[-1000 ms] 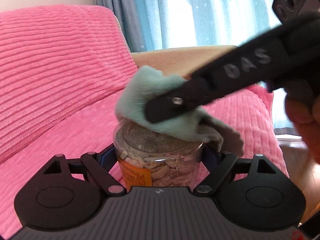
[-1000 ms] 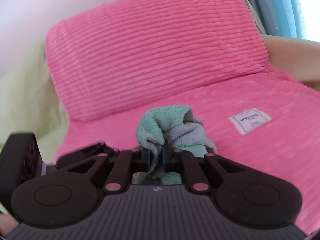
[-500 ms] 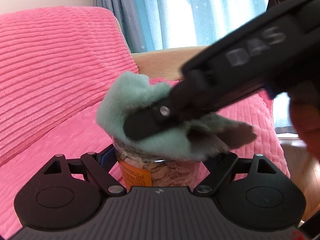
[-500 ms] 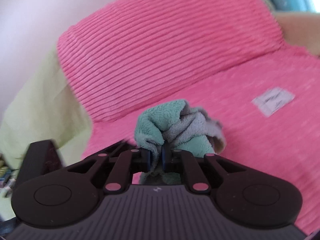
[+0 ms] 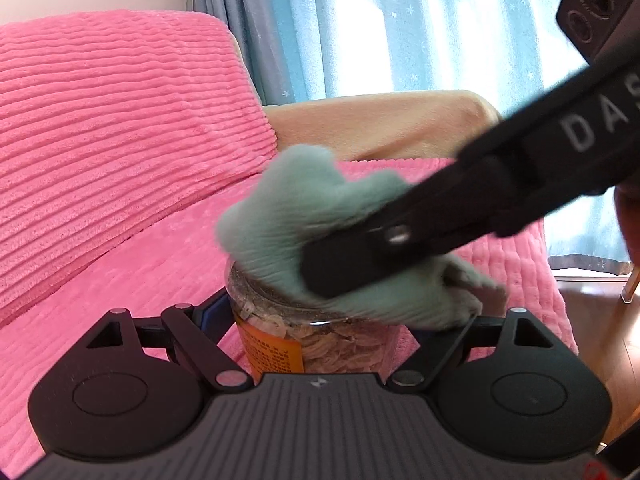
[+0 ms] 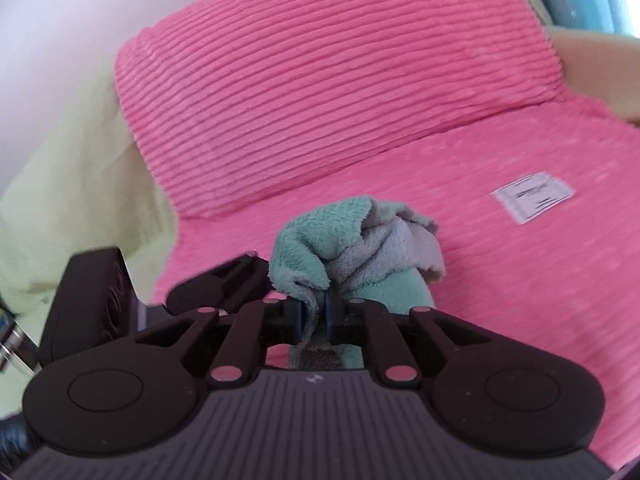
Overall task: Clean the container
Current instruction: 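Wipe the jar lid with the cloth in the right tool while the left tool holds it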
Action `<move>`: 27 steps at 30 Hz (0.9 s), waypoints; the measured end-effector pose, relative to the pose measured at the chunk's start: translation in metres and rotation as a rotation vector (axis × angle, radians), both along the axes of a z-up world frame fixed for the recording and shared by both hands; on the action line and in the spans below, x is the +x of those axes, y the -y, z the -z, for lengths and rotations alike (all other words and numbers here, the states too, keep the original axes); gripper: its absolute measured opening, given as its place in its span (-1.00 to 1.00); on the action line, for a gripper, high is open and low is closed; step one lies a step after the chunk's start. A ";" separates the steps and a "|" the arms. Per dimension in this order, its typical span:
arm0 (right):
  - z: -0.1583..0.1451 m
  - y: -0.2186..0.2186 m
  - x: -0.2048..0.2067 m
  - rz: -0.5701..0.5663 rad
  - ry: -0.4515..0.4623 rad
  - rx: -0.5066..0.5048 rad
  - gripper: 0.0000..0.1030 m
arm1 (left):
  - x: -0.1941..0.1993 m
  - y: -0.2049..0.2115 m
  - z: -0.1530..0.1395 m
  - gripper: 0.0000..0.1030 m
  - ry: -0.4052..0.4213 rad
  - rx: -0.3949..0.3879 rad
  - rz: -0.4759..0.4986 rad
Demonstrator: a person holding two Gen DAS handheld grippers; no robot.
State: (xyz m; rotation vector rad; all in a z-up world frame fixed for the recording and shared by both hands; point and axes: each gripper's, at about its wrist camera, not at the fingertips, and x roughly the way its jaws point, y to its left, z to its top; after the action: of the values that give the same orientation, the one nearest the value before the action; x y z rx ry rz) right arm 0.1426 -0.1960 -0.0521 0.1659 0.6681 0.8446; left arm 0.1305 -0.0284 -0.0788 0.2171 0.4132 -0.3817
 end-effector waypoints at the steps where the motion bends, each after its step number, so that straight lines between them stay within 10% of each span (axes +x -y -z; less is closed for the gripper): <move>1: 0.002 -0.003 0.002 0.004 -0.003 0.014 -0.86 | 0.001 0.000 0.000 0.65 -0.001 -0.001 -0.002; 11: 0.001 -0.013 0.002 0.123 0.199 -0.125 -0.87 | -0.001 -0.002 -0.001 0.64 -0.013 -0.023 0.001; 27: 0.007 -0.014 0.011 0.043 0.006 0.078 -0.86 | -0.006 0.000 0.000 0.65 -0.017 -0.017 -0.005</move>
State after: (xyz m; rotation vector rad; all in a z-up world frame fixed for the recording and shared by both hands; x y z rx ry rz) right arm 0.1535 -0.1816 -0.0594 0.2474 0.6247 0.8298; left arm 0.1242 -0.0281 -0.0786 0.1961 0.4267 -0.3821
